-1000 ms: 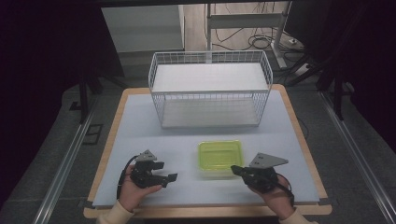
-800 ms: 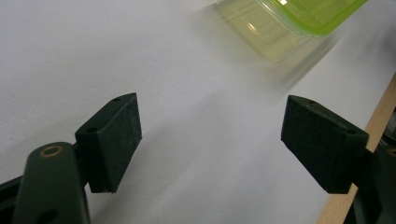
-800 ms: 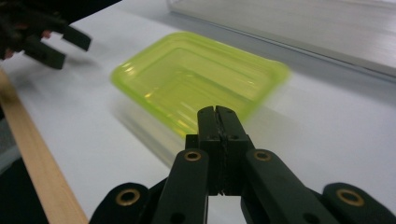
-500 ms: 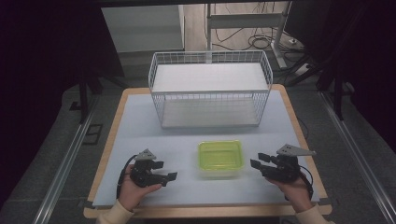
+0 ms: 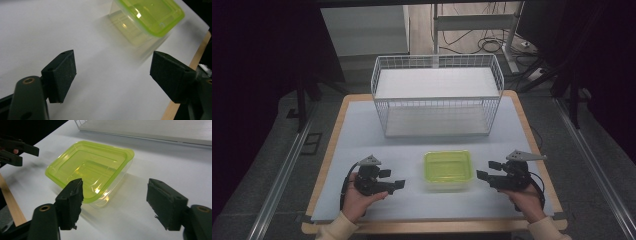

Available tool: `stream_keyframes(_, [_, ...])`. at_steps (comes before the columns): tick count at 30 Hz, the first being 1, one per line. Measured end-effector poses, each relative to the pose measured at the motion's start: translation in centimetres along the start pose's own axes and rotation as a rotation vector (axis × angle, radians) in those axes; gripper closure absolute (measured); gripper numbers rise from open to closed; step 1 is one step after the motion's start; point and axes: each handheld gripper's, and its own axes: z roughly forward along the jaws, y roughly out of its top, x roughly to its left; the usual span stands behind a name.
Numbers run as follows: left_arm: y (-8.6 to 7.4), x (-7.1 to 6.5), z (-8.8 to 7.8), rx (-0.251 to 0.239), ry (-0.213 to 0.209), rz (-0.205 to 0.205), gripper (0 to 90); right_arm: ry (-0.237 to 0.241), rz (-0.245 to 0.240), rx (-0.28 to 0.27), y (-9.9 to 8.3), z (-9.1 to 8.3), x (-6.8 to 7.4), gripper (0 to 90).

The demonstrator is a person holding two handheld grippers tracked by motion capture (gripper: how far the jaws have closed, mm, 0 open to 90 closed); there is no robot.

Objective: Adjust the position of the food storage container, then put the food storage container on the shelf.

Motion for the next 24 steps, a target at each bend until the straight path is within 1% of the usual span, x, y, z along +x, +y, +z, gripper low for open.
stream_keyframes(2, [0.2,0.0,0.1,0.001,-0.006,-0.006,21.4,0.002,0.004,0.001,0.1,0.0,-0.1,31.5])
stream_keyframes(3, [0.5,-0.1,0.3,0.002,-0.010,-0.014,21.5,0.015,0.018,0.002,0.3,0.1,-0.2,32.5])
stream_keyframes(6, [0.8,-0.2,0.5,0.008,-0.019,-0.022,21.9,0.032,0.036,0.002,0.6,0.3,-0.4,32.1])
stream_keyframes(9, [1.4,-0.3,1.2,0.018,-0.037,-0.038,22.3,0.047,0.048,0.013,0.8,0.7,-0.6,31.7])
stream_keyframes(12, [1.6,-0.3,1.5,0.020,-0.044,-0.046,22.5,0.051,0.047,0.017,1.0,1.0,-0.6,31.6])
stream_keyframes(14, [1.9,-0.4,1.8,0.020,-0.056,-0.056,22.7,0.061,0.053,0.026,1.2,1.5,-0.6,32.0])
stream_keyframes(16, [2.1,-0.4,2.2,0.021,-0.074,-0.071,22.7,0.064,0.053,0.031,1.2,1.6,-0.5,32.4])
stream_keyframes(17, [2.2,-0.4,2.3,0.022,-0.075,-0.076,22.9,0.069,0.057,0.036,1.4,1.8,-0.5,33.5])
stream_keyframes(18, [2.3,-0.4,2.5,0.026,-0.076,-0.075,22.9,0.069,0.057,0.036,1.4,1.8,-0.5,33.5])
stream_keyframes(22, [3.1,-0.7,3.2,0.027,-0.088,-0.079,23.7,0.083,0.083,0.060,1.6,2.6,-0.4,35.4])
stream_keyframes(24, [3.3,-0.8,3.5,0.025,-0.092,-0.087,24.1,0.089,0.091,0.067,1.7,2.8,-0.4,35.6])
